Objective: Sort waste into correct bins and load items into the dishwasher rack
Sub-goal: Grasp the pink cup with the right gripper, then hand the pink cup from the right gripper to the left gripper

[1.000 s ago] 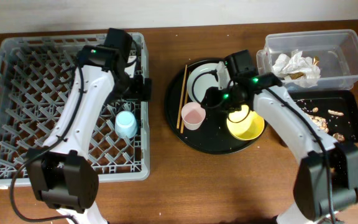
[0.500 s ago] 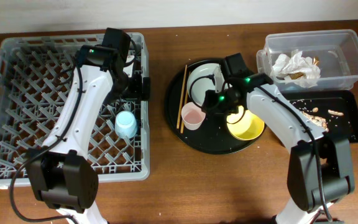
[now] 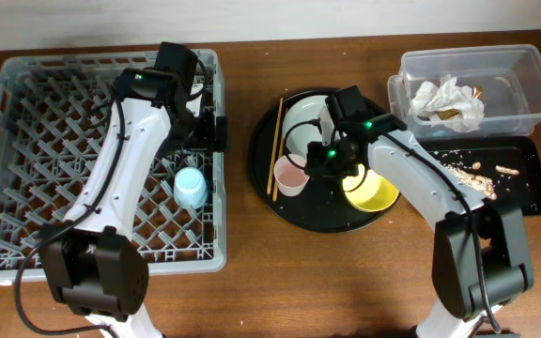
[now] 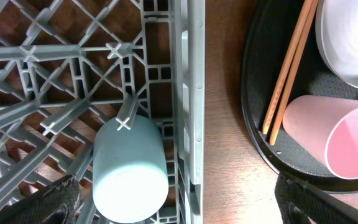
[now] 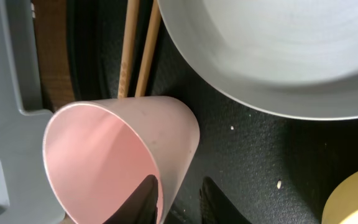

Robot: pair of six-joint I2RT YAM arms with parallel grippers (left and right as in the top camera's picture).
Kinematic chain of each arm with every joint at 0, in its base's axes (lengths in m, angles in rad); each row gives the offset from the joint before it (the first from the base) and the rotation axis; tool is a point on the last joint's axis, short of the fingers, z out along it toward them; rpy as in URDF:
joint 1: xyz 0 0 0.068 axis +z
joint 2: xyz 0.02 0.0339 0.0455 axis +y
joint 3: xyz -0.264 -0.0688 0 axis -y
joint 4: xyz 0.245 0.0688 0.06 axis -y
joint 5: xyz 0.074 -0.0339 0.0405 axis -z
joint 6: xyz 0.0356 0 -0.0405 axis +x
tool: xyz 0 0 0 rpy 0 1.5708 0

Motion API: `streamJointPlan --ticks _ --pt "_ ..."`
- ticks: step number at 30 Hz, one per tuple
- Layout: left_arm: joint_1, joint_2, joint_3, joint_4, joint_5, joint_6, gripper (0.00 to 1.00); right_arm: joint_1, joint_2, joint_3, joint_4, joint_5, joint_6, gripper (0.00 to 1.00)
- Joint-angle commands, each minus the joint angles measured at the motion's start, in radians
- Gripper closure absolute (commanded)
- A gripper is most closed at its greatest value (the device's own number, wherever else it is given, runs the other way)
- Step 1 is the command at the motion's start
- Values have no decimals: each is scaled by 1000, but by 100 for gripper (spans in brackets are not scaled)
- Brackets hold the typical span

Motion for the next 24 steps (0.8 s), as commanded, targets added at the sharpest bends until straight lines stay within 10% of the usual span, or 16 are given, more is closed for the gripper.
streamJointPlan --ticks 1,14,24 --pt "-2 -10 17 1 14 -13 1 13 12 -9 0 13 2 76" --pt "-3 -10 17 2 32 -13 1 10 9 -6 0 -47 2 96" --pt "60 -10 17 38 820 226 1 -262 -87 24 79 -880 -262 96"
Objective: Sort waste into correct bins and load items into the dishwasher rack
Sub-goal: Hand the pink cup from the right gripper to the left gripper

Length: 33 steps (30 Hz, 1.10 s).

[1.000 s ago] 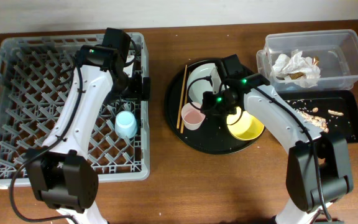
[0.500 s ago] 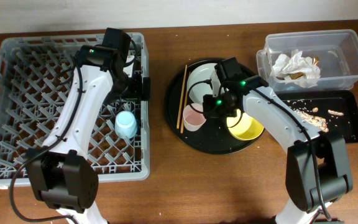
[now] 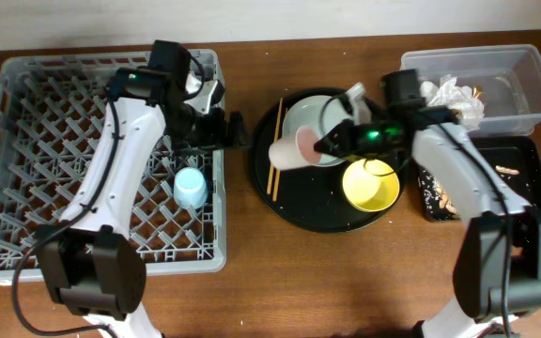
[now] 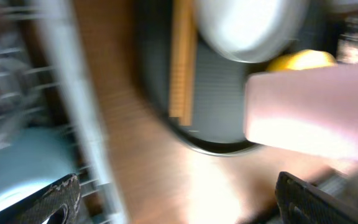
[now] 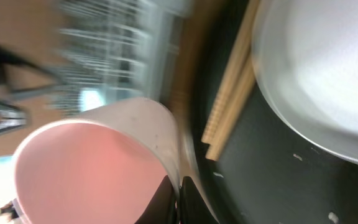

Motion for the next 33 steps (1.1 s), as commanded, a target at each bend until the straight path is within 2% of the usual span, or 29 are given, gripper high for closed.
streamJointPlan --ticks 1,4,8,13,17,19,20,21,26,30,33 --pt "37 -10 17 16 461 143 1 -37 -36 21 38 -356 -114 96" --pt "42 -10 17 31 643 156 1 -35 -36 21 153 -482 -103 96" --pt "41 -10 17 45 821 171 1 -25 -36 22 314 -546 6 96" --pt "10 -10 17 45 827 183 1 6 -36 22 484 -550 131 96" --pt "-27 -10 17 45 849 198 3 45 -36 22 591 -477 219 96" --pt "-31 -10 17 46 852 198 10 62 -36 22 608 -463 222 96" --pt "-31 -10 17 45 853 198 11 71 -36 22 608 -442 222 96" --pt "-31 -10 17 45 852 198 18 81 -36 22 608 -419 222 96" --pt "-30 -10 17 46 848 198 34 107 -36 22 608 -353 221 96" --pt "-30 -10 17 64 849 197 34 106 -36 22 607 -350 222 96" --pt "-11 -10 17 71 849 197 27 106 -36 22 603 -354 222 96"
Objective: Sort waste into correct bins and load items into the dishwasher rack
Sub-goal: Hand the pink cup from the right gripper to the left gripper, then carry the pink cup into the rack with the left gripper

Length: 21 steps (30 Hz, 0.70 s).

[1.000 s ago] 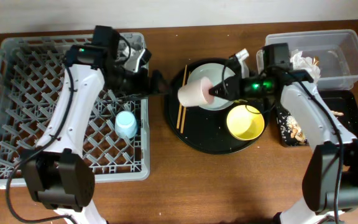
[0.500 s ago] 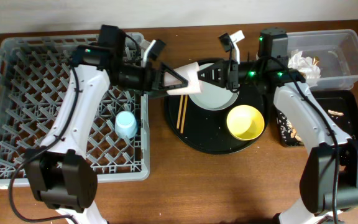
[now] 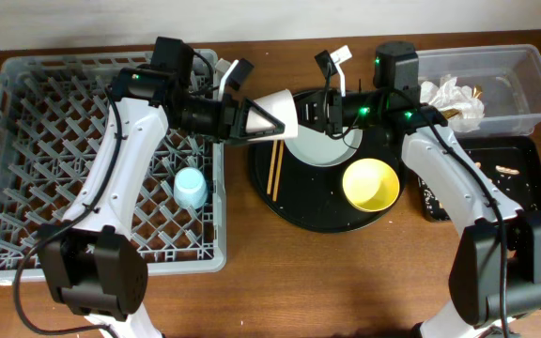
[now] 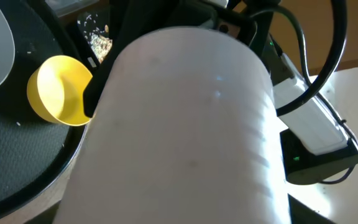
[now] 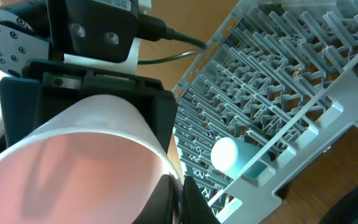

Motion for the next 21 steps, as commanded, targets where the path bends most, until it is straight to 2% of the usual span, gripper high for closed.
streamJointPlan --ticks 1,6,17,18,19,21 --pt "32 -10 17 10 38 18 24 23 -22 12 -1 39 -6 96" --pt "88 -10 17 13 39 18 22 23 -22 12 -2 43 -6 96" --pt "89 -10 17 16 39 18 24 24 -22 11 -6 53 -6 96" --pt "89 -10 17 18 39 18 33 24 -22 11 -10 53 -6 96" --pt "89 -10 17 24 38 18 46 24 -22 11 -13 53 -6 88" --pt "89 -10 17 31 38 18 50 24 -22 11 -12 53 -6 65"
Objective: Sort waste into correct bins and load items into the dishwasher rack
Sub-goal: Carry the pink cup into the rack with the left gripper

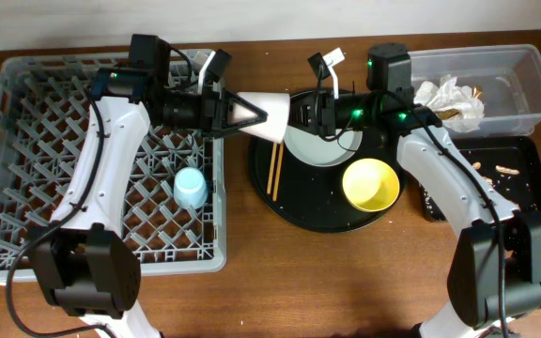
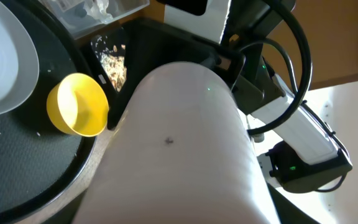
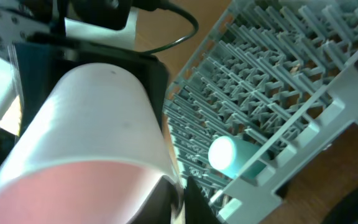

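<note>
A pink cup (image 1: 256, 105) hangs on its side in the air, over the gap between the grey dishwasher rack (image 1: 7, 263) and the round black tray (image 1: 317, 214). My left gripper (image 1: 238, 111) is closed round the cup's base; the cup (image 2: 179, 143) fills the left wrist view and hides the fingers. My right gripper (image 1: 294, 115) pinches the cup's rim (image 3: 92, 124) between its fingers (image 3: 178, 186). A light blue cup (image 1: 189, 186) stands upside down in the rack.
On the round tray lie a white bowl (image 1: 317, 145), a yellow bowl (image 1: 371, 183) and wooden chopsticks (image 1: 273, 169). At the far right a clear bin (image 1: 533, 75) holds crumpled paper (image 1: 449, 99). In front of it, a black rectangular tray (image 1: 496, 169) carries food scraps.
Both grippers and the cup between them have shifted a little to the left, toward the rack. The left wrist now sits further back over the rack.
The pink cup first lay on the round tray with my right fingers at its rim, my left gripper open over the rack's right edge. Then the right gripper held it raised over the tray's left side. Later it hung sideways between both grippers, as now.
</note>
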Robot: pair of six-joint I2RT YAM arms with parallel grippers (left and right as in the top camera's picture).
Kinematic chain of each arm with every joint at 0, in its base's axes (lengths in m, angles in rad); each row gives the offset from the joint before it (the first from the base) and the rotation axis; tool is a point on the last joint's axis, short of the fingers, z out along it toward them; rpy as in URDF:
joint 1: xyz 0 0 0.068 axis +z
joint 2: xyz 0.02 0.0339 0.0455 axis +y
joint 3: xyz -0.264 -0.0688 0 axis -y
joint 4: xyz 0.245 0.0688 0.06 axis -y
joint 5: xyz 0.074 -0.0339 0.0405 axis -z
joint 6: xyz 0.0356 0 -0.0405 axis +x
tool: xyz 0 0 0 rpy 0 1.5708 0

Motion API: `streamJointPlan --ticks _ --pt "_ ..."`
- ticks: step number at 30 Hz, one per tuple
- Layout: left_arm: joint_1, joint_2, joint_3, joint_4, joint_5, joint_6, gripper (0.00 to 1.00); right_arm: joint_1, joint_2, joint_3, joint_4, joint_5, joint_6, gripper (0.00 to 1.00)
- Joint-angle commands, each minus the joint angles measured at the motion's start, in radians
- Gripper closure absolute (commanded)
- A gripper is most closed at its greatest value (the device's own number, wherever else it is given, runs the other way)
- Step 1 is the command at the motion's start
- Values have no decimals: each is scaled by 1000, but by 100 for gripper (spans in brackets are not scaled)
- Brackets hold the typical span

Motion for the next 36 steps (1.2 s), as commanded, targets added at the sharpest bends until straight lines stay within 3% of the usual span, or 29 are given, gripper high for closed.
streamJointPlan --ticks 1,7,11,14,17,19,22,26,36 --pt "7 -10 17 11 11 13 50 2 -21 11 0 14 -6 58" --pt "27 -10 17 46 -5 13 50 -4 -21 10 0 16 -18 40" --pt "84 -16 29 45 -182 12 50 -40 -21 8 -126 103 -74 30" --pt "106 -40 31 34 -423 4 50 -67 -21 8 -300 228 -159 24" --pt "95 -76 32 12 -863 -37 50 -74 -21 8 -463 426 -203 24" --pt "80 -80 32 -2 -1076 -54 50 -71 -21 8 -506 496 -203 24" --pt "63 -79 32 -21 -1274 -57 50 -71 -21 8 -549 548 -228 24" --pt "63 -75 27 -6 -1344 -57 50 -71 -21 8 -577 593 -228 24" --pt "11 86 22 34 -1342 -60 50 -71 -21 7 -609 643 -228 24"
